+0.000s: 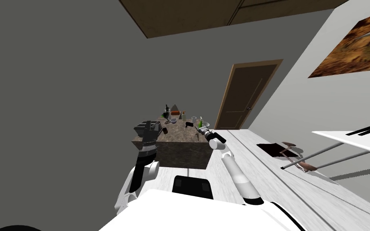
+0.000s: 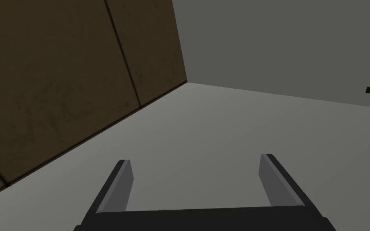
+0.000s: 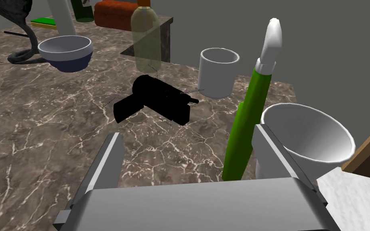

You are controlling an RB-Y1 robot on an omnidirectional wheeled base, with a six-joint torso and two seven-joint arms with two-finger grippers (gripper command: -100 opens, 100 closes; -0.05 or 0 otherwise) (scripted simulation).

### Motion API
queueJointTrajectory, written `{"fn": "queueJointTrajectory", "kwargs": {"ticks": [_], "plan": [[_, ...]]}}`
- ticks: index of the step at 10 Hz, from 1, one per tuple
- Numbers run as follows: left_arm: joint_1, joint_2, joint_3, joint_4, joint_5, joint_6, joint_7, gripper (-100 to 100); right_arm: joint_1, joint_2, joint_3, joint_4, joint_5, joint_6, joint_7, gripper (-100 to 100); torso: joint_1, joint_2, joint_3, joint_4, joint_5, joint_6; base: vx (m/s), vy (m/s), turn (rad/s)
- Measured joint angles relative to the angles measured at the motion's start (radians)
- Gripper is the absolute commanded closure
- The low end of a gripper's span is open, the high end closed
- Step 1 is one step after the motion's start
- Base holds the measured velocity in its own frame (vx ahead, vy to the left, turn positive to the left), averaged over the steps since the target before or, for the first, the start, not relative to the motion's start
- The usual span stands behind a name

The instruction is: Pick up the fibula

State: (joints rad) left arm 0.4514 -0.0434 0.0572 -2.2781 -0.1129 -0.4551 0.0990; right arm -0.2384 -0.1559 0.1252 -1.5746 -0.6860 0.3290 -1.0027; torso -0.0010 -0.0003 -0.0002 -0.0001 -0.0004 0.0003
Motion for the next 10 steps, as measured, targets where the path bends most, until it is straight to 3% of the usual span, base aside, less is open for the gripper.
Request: {"fn": "queueJointTrajectory", "kwargs": {"ticks": [3, 10], "plan": [[0.000, 0.000, 0.000, 0.000, 0.000, 0.000, 0.000, 0, -0.047, 0.022, 0.004, 0.071, -0.035, 0.072, -0.062, -100, 0.000, -0.001, 0.000, 0.000, 0.000, 0.000, 0.013, -0.017, -0.053], [0.000, 0.000, 0.000, 0.000, 0.000, 0.000, 0.000, 0, -0.129, 0.011, 0.020, 0.240, -0.167, 0.231, -0.200, -100, 0.001, 0.000, 0.000, 0.000, 0.000, 0.000, 0.012, -0.006, -0.055]]}}
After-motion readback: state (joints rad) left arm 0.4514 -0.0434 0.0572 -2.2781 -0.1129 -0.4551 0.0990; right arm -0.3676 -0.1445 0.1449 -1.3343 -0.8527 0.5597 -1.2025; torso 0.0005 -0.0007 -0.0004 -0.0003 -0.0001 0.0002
